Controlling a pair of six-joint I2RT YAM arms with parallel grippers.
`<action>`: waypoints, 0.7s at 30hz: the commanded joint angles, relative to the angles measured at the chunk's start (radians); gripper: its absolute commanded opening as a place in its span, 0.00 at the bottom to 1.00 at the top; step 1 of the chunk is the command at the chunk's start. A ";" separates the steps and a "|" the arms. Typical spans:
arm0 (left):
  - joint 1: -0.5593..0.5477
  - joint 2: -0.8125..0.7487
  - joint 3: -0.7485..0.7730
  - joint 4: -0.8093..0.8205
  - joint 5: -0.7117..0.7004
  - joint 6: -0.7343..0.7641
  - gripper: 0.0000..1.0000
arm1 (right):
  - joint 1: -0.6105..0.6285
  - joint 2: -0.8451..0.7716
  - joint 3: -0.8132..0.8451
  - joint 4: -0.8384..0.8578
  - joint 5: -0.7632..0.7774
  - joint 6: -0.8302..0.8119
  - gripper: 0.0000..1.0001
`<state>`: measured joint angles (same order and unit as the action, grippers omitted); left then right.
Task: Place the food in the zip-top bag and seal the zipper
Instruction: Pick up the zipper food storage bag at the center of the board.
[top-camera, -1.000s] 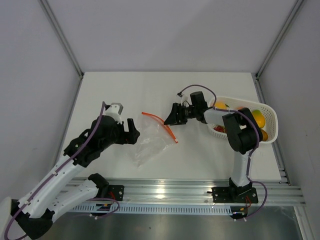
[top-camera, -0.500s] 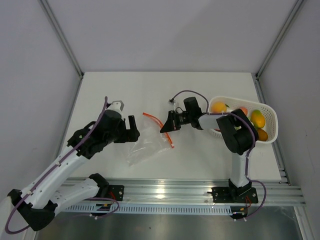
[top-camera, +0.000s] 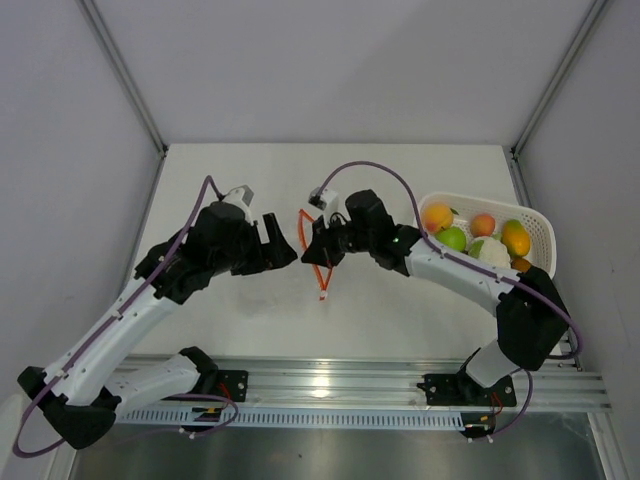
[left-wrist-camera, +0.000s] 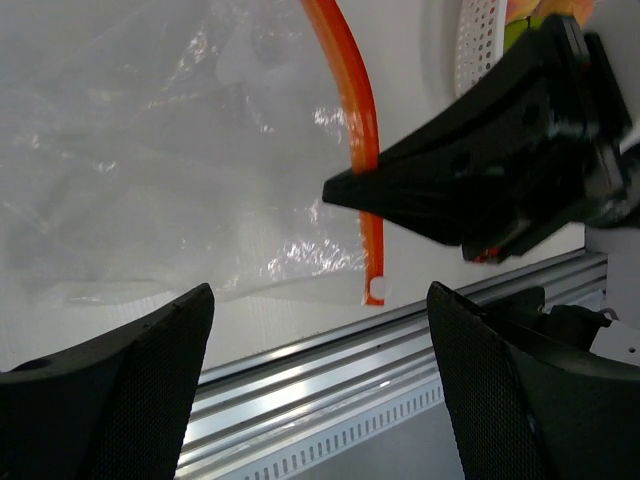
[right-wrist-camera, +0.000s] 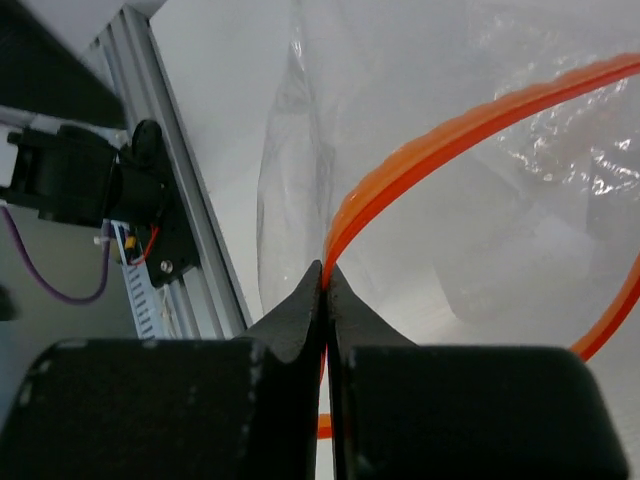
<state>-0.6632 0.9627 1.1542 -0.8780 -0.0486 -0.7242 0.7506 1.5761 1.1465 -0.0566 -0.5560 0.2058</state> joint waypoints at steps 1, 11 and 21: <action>-0.009 0.042 0.051 0.024 0.032 -0.090 0.89 | 0.079 -0.048 -0.001 -0.100 0.247 -0.085 0.00; -0.001 0.090 0.096 -0.004 -0.036 -0.181 0.89 | 0.188 -0.159 -0.100 -0.045 0.392 -0.120 0.00; 0.034 0.105 0.081 0.004 0.015 -0.205 0.89 | 0.259 -0.293 -0.209 0.052 0.430 -0.189 0.00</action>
<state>-0.6437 1.0550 1.2121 -0.8875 -0.0669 -0.9161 0.9848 1.3434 0.9565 -0.0765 -0.1497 0.0700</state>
